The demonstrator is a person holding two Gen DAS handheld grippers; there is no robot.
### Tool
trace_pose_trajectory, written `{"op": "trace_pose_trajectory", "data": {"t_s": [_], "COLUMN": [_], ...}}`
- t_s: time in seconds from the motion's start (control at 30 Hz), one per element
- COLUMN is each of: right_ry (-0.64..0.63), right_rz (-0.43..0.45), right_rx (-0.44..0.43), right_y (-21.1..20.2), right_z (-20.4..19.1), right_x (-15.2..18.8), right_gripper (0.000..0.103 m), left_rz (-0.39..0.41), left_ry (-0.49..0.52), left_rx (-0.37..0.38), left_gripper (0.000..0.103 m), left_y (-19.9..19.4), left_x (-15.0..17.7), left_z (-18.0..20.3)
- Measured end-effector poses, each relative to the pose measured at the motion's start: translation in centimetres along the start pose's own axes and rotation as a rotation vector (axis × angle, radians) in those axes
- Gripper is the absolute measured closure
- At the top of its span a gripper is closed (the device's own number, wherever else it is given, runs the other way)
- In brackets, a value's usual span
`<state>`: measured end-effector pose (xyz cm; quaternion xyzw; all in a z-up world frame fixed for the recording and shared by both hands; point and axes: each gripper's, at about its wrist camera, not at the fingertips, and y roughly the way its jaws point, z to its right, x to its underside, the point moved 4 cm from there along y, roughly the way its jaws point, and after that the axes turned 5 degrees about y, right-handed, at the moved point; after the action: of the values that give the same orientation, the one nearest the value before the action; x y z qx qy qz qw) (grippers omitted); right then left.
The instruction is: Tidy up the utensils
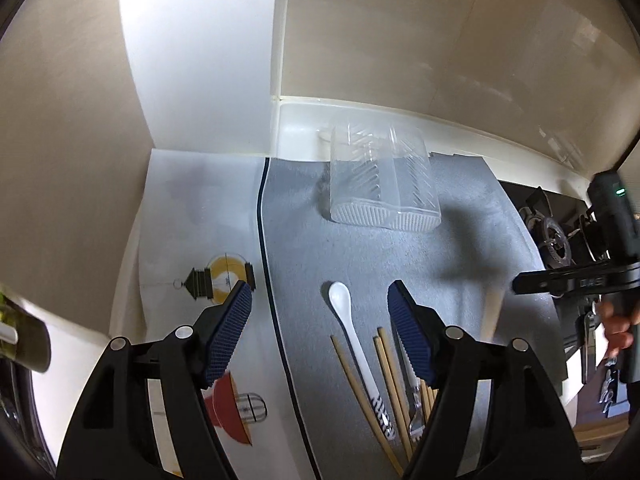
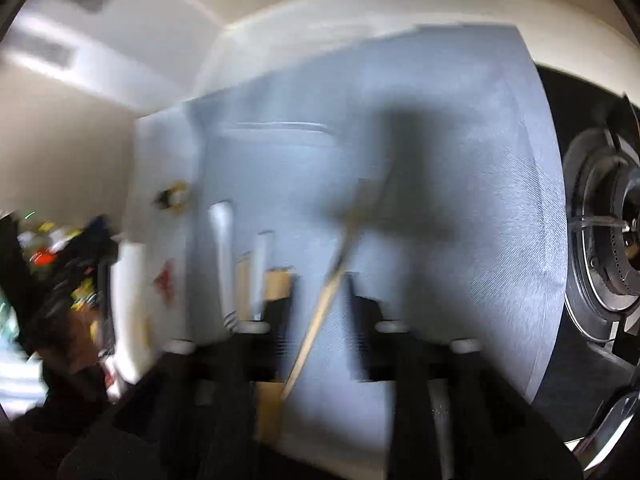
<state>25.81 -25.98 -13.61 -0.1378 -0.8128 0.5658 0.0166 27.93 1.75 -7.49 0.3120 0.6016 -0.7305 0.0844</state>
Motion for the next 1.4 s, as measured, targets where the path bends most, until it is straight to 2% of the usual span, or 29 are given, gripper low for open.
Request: {"op": "trace_pose_trajectory", "data": {"t_s": [0.17,0.3,0.37,0.43,0.5,0.57,0.67,0.73,0.87,0.97,1.03,1.13,1.23,1.4], "right_ry": [0.035,0.079,0.054,-0.066,-0.202,-0.317,-0.397,-0.442,-0.562,-0.618,-0.619,-0.597,-0.650,-0.724], "right_rz": [0.116,0.240,0.281,0.296,0.294,0.287,0.261,0.239,0.195,0.113,0.035,-0.041,-0.039,0.000], "right_rx": [-0.021,-0.070,-0.081,-0.063,-0.028,0.046,0.114,0.123,0.153,0.171,0.154,0.079,0.084,0.020], "right_y": [-1.5,-3.2,-3.1,-2.5,-1.5,0.4,2.9,4.1,6.0,8.0,9.6,10.2,9.4,5.6], "right_z": [-0.2,-1.1,-2.0,-4.2,-6.2,-7.8,-8.2,-8.4,-10.2,-10.9,-11.1,-11.9,-12.9,-14.5], "right_x": [-3.9,-9.9,-12.6,-15.5,-17.2,-18.8,-20.4,-21.4,-22.6,-23.2,-23.4,-23.0,-22.2,-19.4], "right_gripper": [0.052,0.050,0.046,0.036,0.034,0.032,0.032,0.032,0.027,0.025,0.027,0.040,0.050,0.055], "left_rz": [0.023,0.032,0.022,0.018,0.011,-0.007,-0.037,-0.050,-0.068,-0.093,-0.104,-0.099,-0.090,-0.079], "left_ry": [-0.003,-0.015,-0.027,-0.021,-0.009,-0.005,-0.036,-0.046,-0.013,0.000,0.006,0.004,-0.006,0.014], "left_rx": [-0.006,-0.019,-0.020,-0.021,-0.040,-0.063,-0.072,-0.065,-0.054,-0.049,-0.050,-0.054,-0.045,-0.041], "left_gripper": [0.028,0.028,0.028,0.028,0.028,0.028,0.028,0.028,0.028,0.028,0.028,0.028,0.028,0.028], "left_y": [1.3,3.7,5.4,6.8,8.2,9.4,11.1,11.8,12.7,13.8,14.5,14.7,14.5,13.9], "left_x": [-2.1,-4.5,-5.6,-6.5,-6.9,-7.1,-7.3,-7.4,-7.3,-7.2,-7.1,-6.9,-6.6,-5.8], "left_z": [-0.1,-0.4,-0.5,-0.4,-0.4,-0.5,-1.4,-1.7,-1.2,-0.8,-0.6,-0.5,-0.5,0.2]}}
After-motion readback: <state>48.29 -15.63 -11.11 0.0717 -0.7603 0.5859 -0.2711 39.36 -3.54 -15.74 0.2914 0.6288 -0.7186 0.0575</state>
